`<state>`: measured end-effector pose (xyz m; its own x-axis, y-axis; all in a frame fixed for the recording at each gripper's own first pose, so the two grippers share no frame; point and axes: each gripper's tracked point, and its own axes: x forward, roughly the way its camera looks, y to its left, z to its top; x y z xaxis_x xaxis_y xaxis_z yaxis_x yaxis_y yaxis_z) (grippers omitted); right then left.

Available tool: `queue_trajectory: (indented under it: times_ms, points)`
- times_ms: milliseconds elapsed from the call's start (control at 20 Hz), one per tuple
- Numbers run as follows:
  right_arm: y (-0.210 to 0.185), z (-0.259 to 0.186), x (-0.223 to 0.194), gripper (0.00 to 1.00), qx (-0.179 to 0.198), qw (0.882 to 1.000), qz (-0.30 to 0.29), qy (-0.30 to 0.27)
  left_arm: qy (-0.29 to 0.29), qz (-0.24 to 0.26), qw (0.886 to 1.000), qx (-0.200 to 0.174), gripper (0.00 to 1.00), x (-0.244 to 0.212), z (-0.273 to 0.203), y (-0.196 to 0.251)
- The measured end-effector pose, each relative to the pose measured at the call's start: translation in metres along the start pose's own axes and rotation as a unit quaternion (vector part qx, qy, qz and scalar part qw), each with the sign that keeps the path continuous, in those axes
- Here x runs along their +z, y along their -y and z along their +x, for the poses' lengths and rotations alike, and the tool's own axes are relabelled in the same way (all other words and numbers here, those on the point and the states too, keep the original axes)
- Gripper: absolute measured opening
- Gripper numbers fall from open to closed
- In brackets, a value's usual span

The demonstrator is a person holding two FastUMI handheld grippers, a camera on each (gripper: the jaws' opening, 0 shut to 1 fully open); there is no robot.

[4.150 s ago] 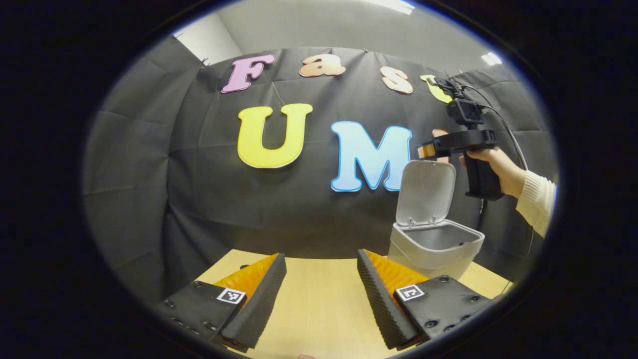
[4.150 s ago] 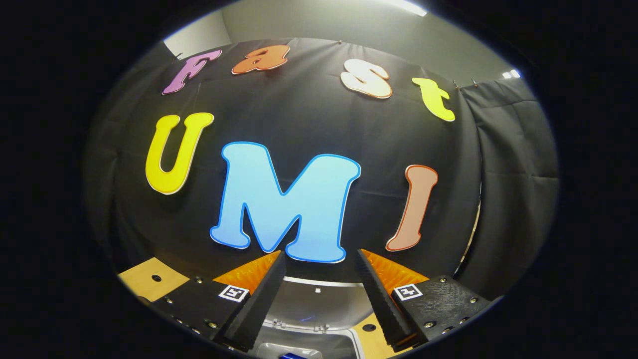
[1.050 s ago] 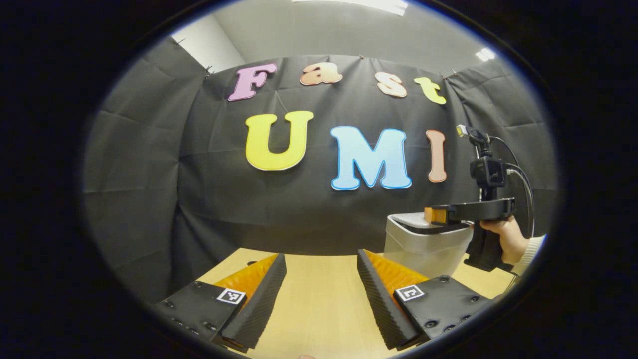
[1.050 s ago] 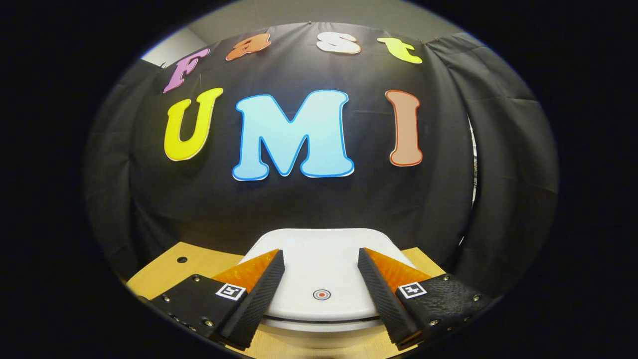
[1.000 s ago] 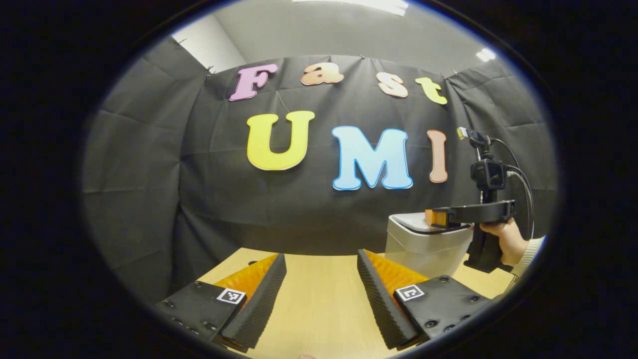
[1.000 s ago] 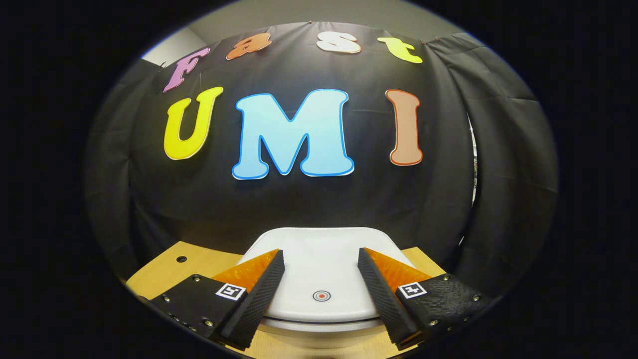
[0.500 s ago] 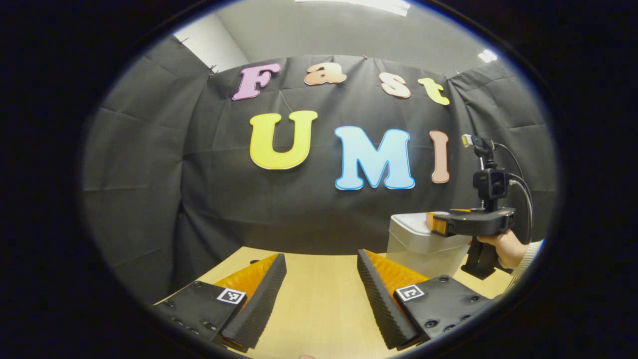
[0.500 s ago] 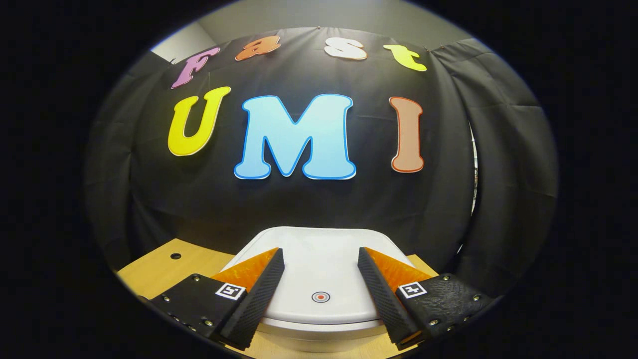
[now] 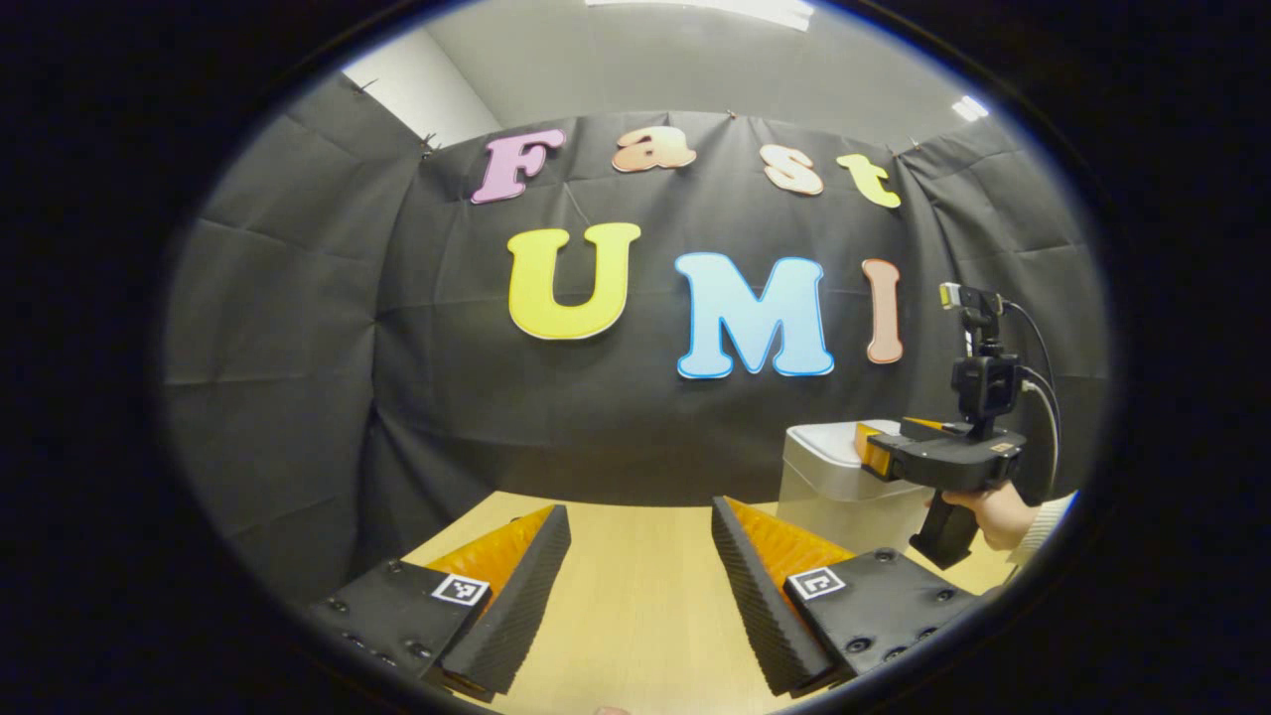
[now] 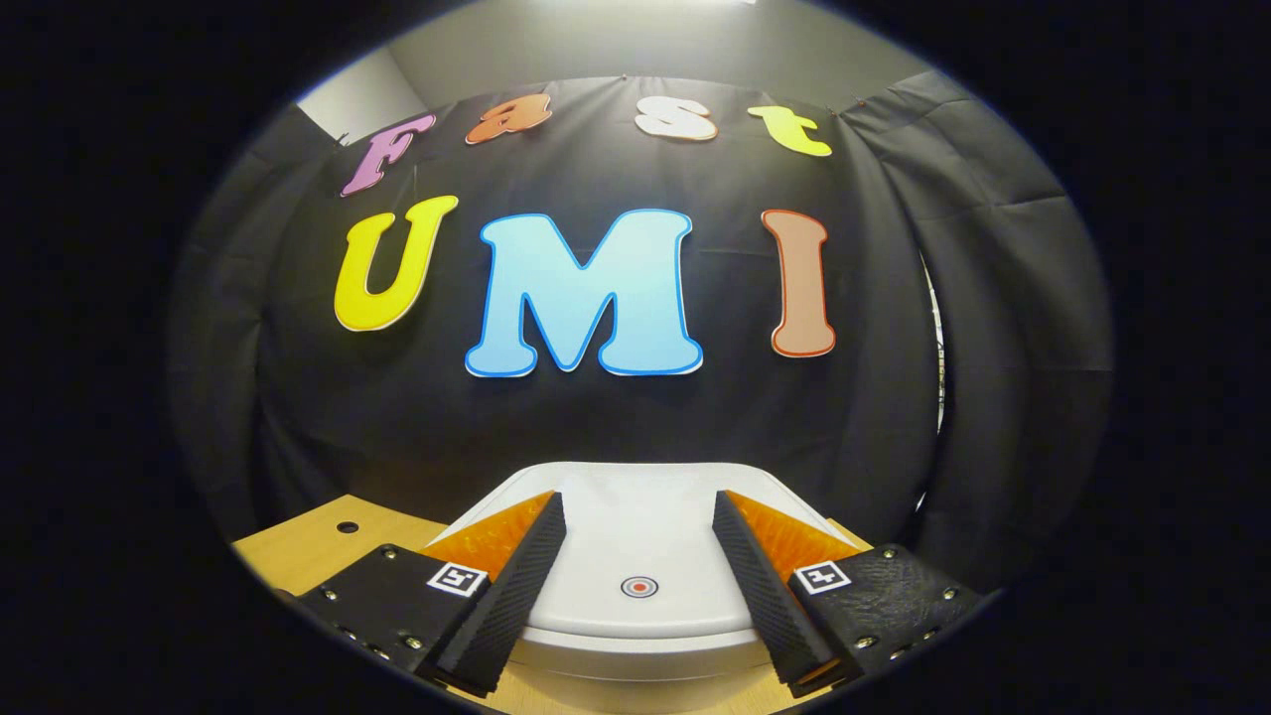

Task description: Press the lid of the desktop garbage bin to open it, pick up the crumpled paper on the desktop and throw it into the bin, then pick up the pop can on the desktop and drop it into the bin, and finally close the garbage bin lid.

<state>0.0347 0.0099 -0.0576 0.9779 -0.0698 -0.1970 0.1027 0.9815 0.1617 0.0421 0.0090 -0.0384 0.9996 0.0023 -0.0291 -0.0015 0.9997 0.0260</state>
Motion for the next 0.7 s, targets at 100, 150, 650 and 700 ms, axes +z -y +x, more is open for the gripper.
queue_trajectory:
  times_ms: [100,150,650,700]
  points:
    - [0.001,0.000,0.000,0.97,-0.001,1.000,0.000,0.001,0.003,-0.001,1.000,0.003,0.94,0.001,-0.007,0.003]
    - [0.001,0.000,0.000,0.97,-0.002,1.000,0.000,0.000,0.005,-0.002,1.000,0.004,0.94,0.004,-0.011,0.006]
    - [-0.001,0.000,0.000,0.98,0.011,1.000,-0.014,-0.019,0.029,-0.009,0.999,0.026,0.96,0.021,-0.063,0.027]
    - [-0.001,-0.002,0.004,0.98,0.015,1.000,-0.020,-0.013,0.032,-0.010,0.999,0.033,0.96,0.023,-0.067,0.025]
